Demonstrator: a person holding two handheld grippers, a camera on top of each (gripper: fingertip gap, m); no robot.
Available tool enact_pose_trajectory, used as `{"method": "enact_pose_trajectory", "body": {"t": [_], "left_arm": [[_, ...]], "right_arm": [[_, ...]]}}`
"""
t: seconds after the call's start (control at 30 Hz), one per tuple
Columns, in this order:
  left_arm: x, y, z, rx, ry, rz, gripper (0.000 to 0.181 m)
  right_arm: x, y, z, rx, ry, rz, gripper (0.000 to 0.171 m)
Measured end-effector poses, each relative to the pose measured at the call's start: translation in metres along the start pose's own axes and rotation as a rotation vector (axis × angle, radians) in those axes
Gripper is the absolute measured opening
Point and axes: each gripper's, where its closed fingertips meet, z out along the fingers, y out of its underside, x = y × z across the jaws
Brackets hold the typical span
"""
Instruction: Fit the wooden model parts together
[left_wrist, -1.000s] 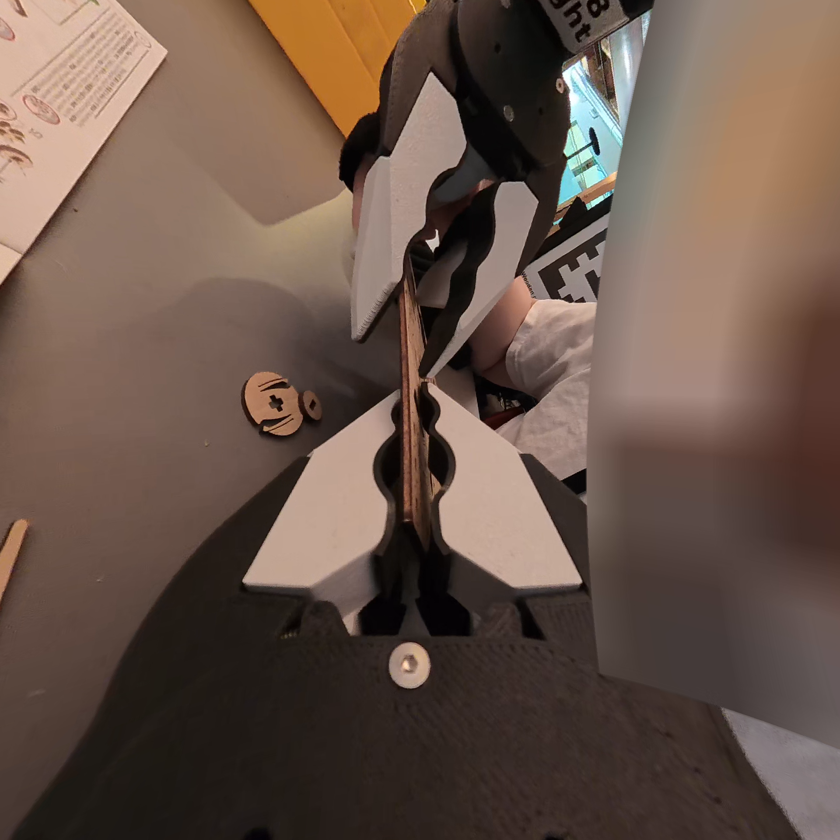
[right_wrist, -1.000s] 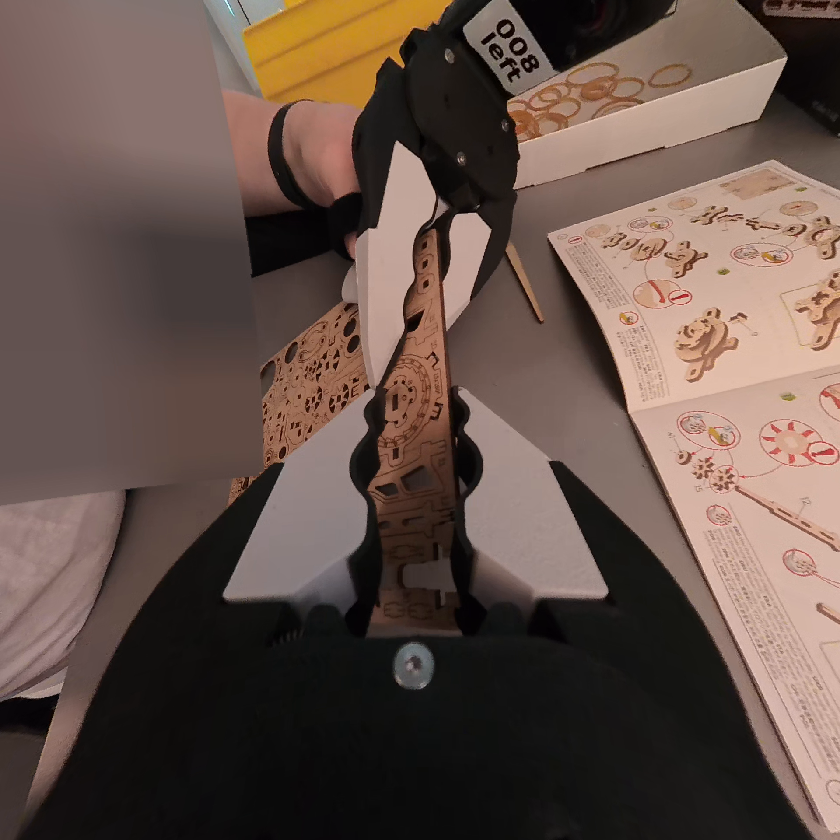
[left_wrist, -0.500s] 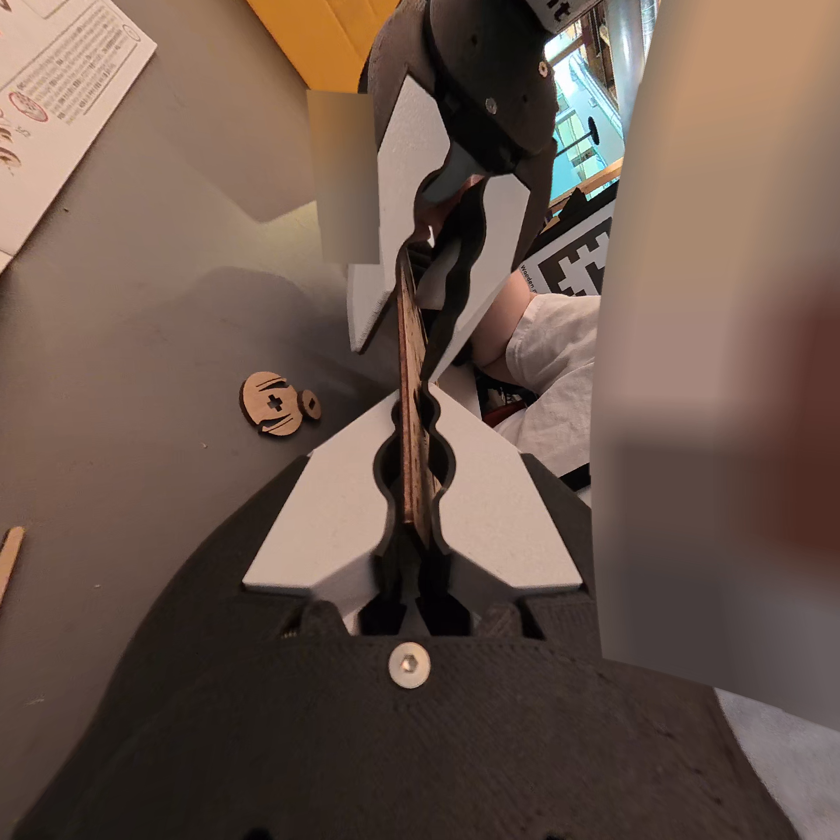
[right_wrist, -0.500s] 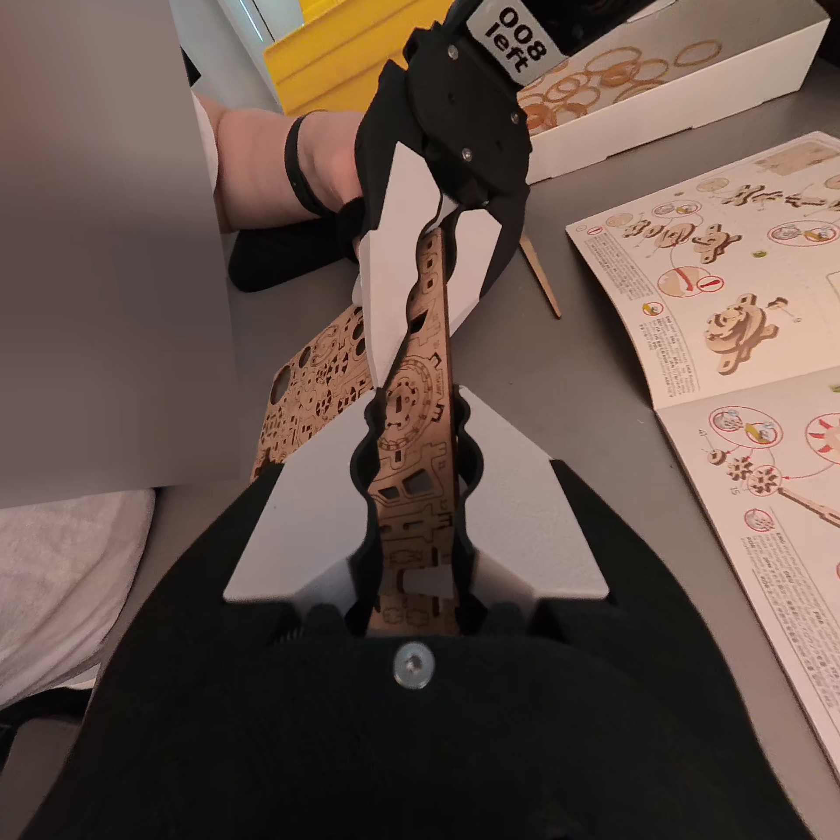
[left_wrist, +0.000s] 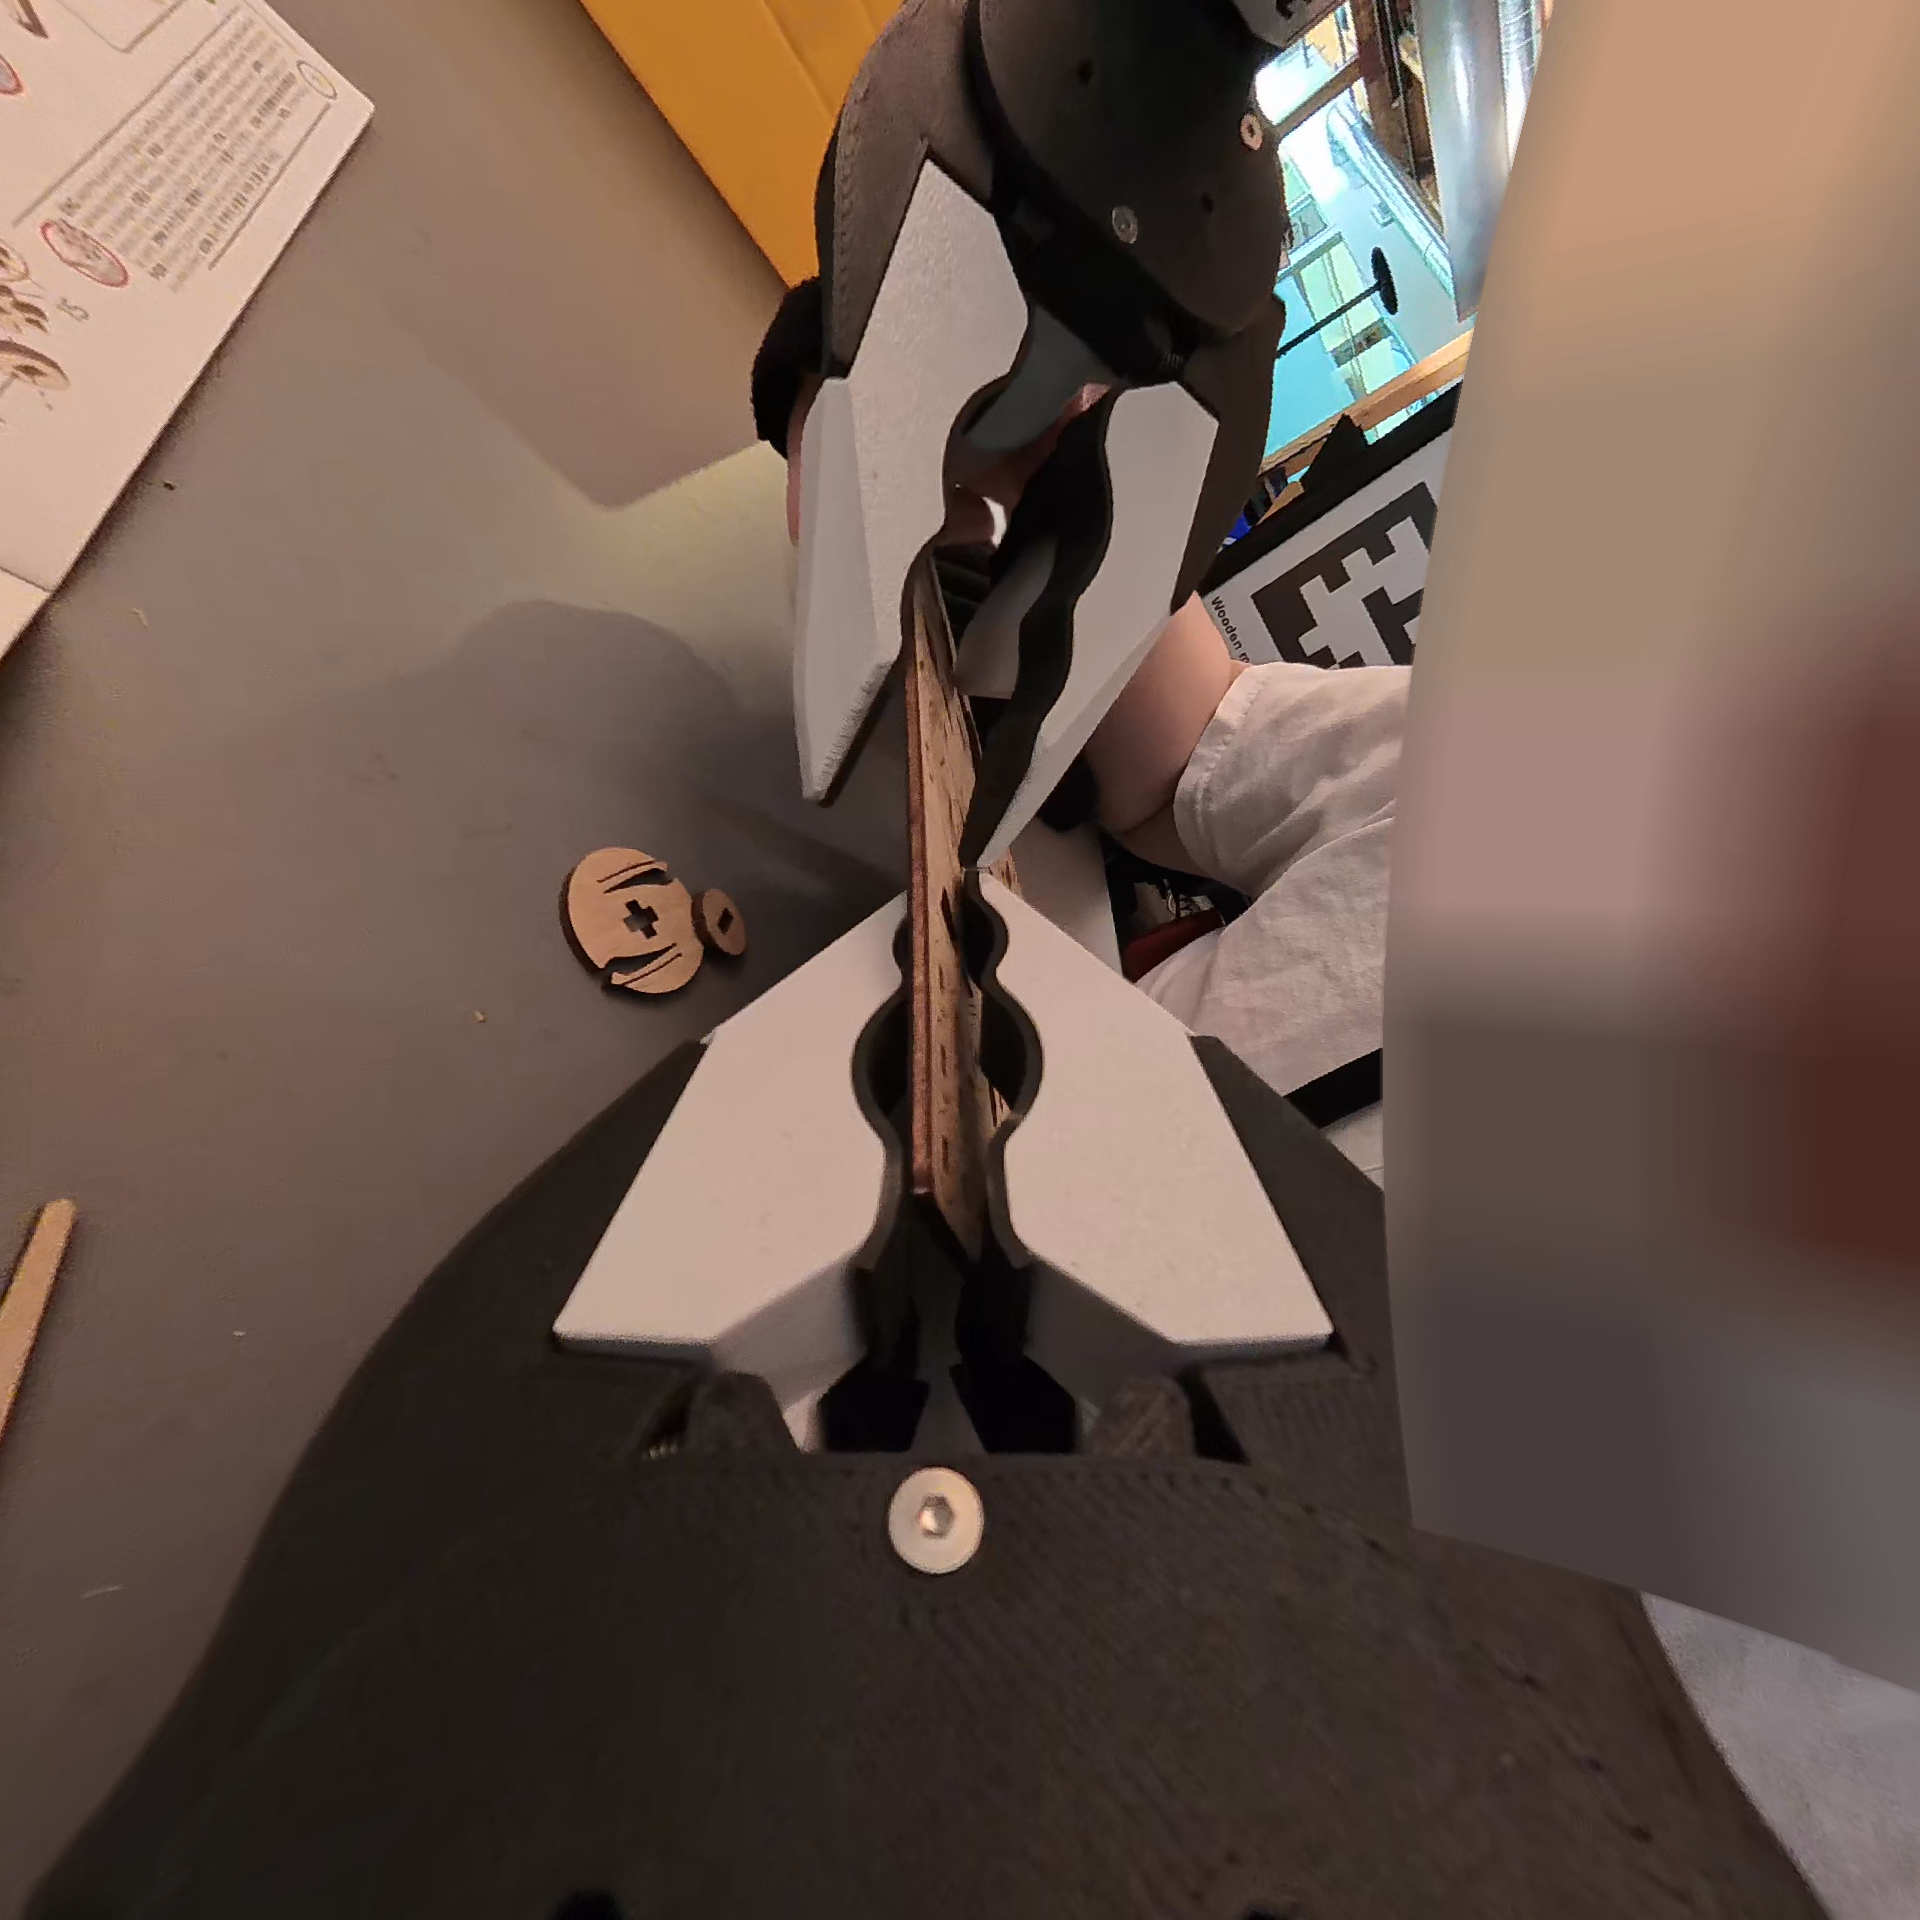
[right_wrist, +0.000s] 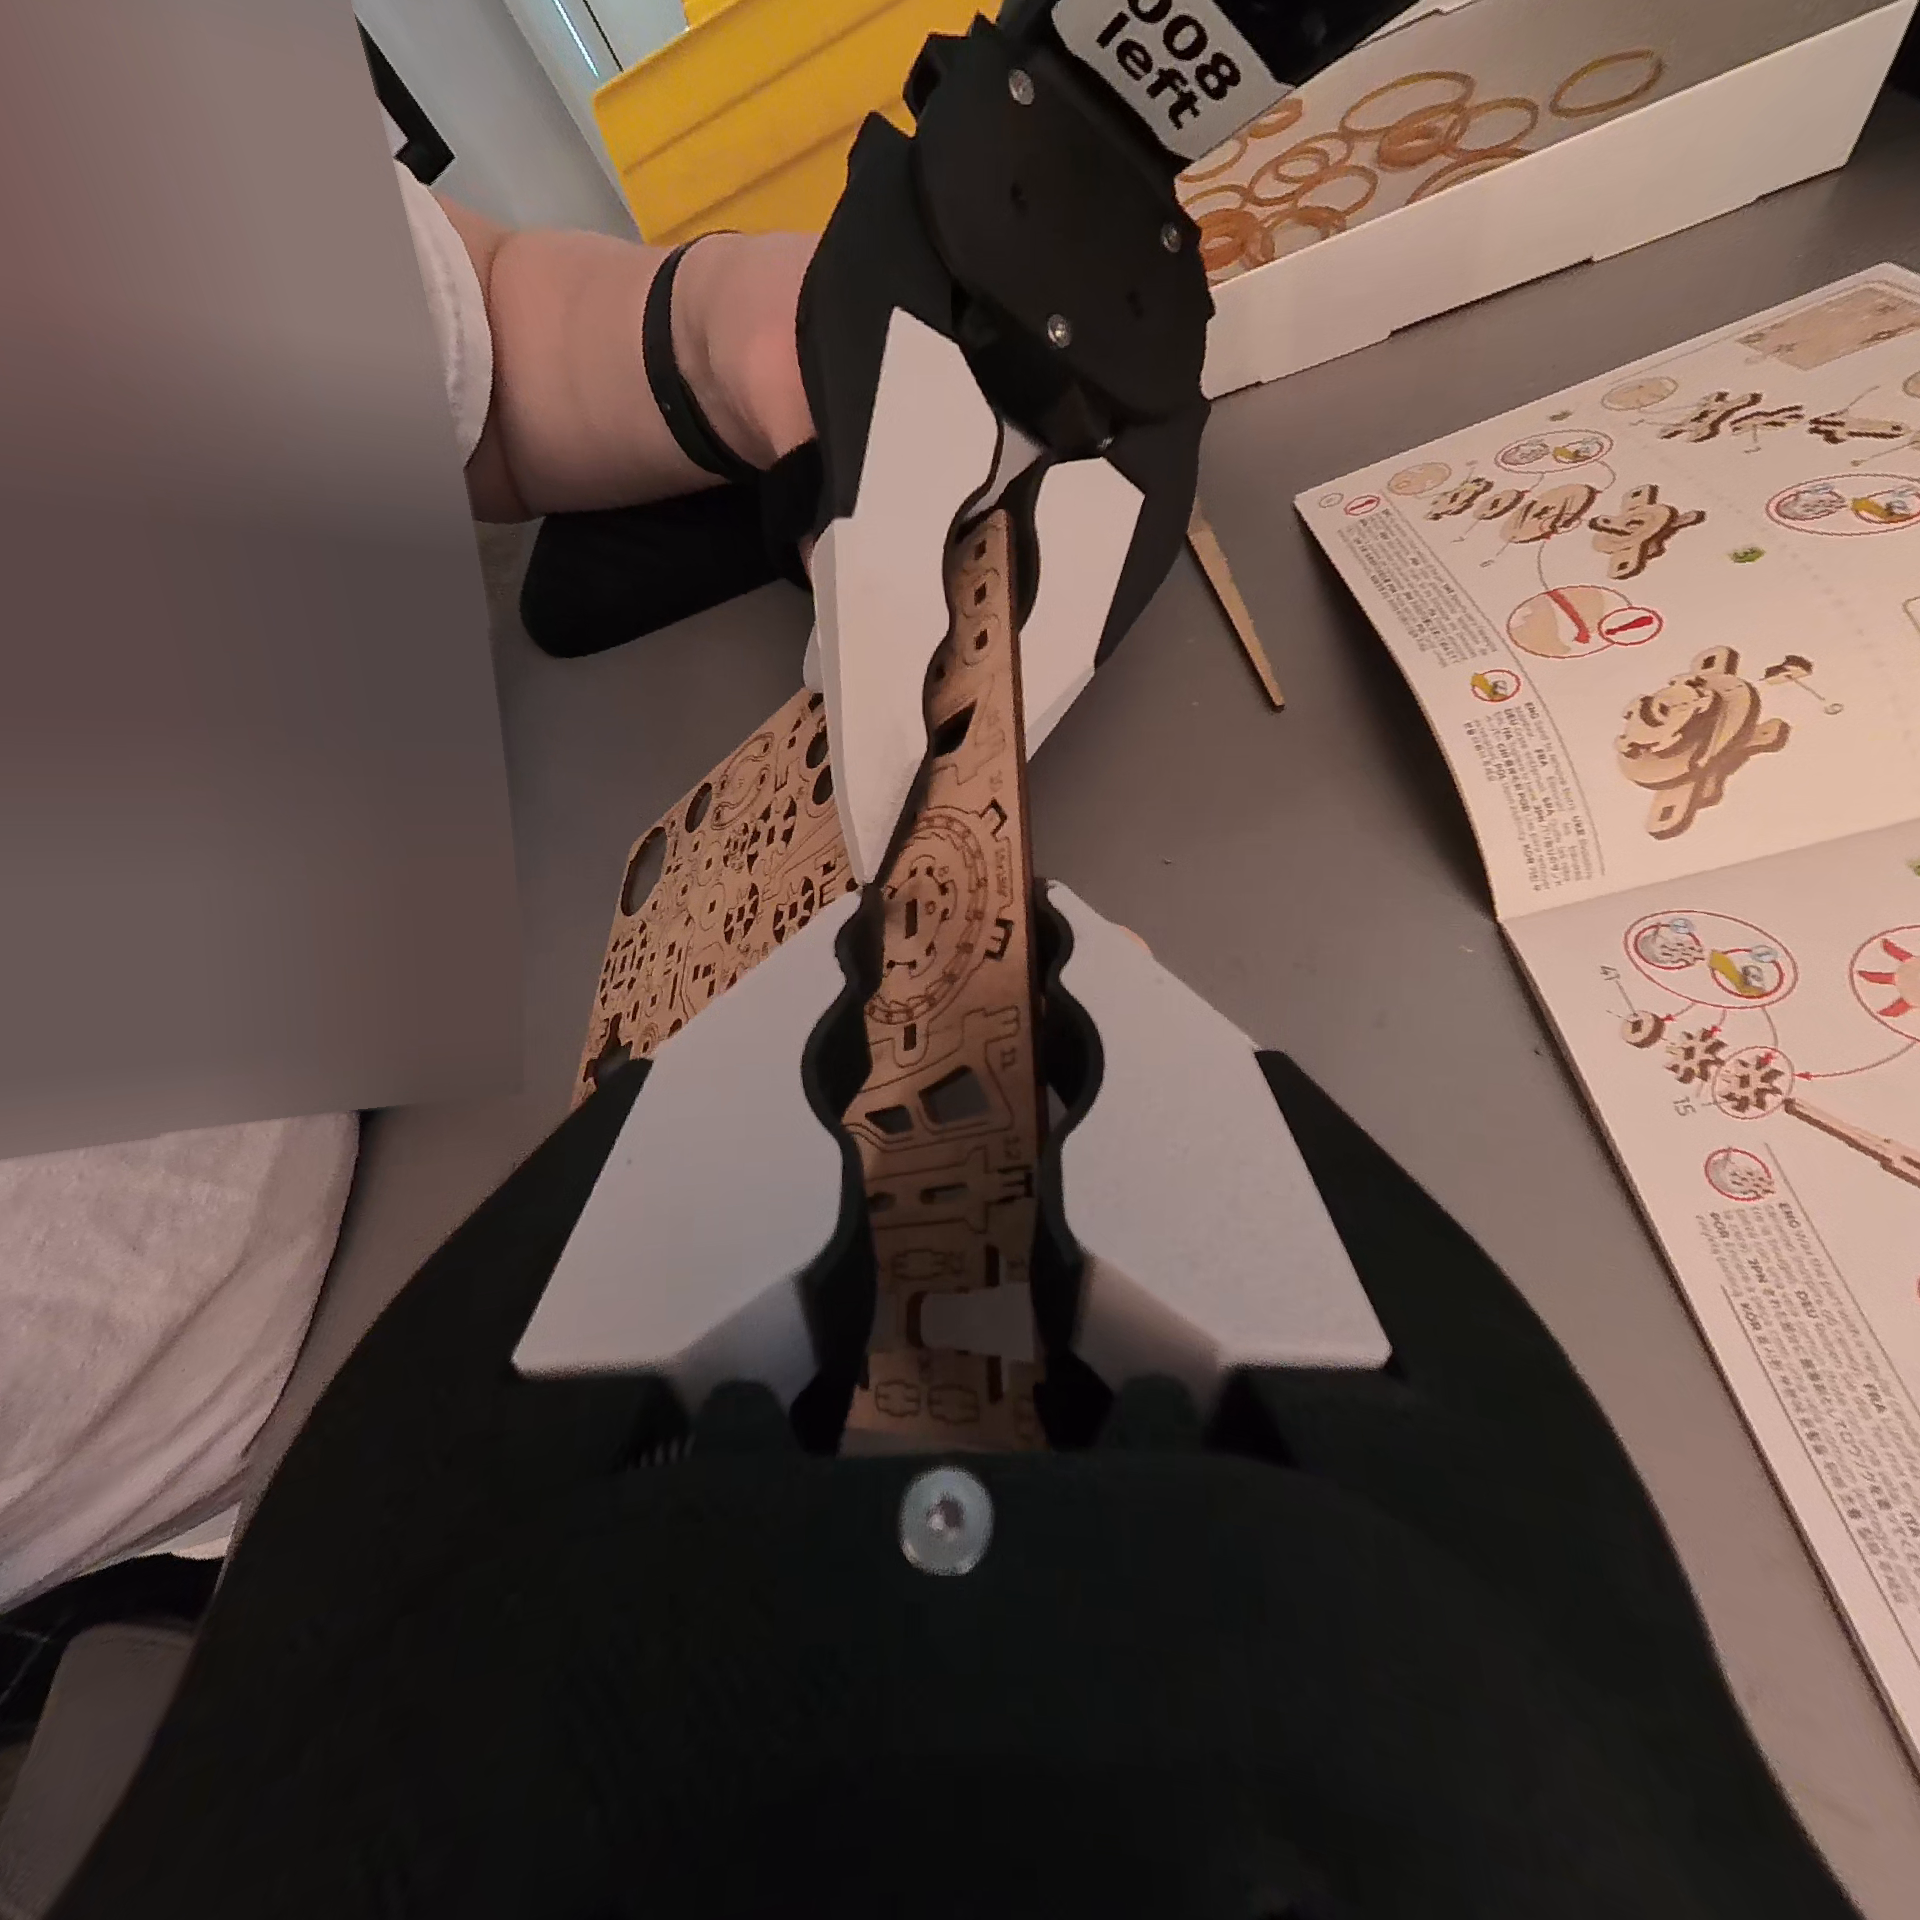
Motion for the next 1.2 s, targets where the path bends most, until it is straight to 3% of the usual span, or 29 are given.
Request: {"method": "enact_pose_trajectory", "body": {"t": [0.83,1.2], "left_arm": [[-0.005,0.003,0.002,-0.006,-0.063,-0.039,0.002],[0.002,0.004,0.003,-0.018,-0.015,0.015,0.002]], "right_arm": [[0.005,0.009,0.002,-0.098,0.072,-0.055,0.029],[-0.003,0.002,-0.002,-0.007,-0.052,0.054,0.023]]}}
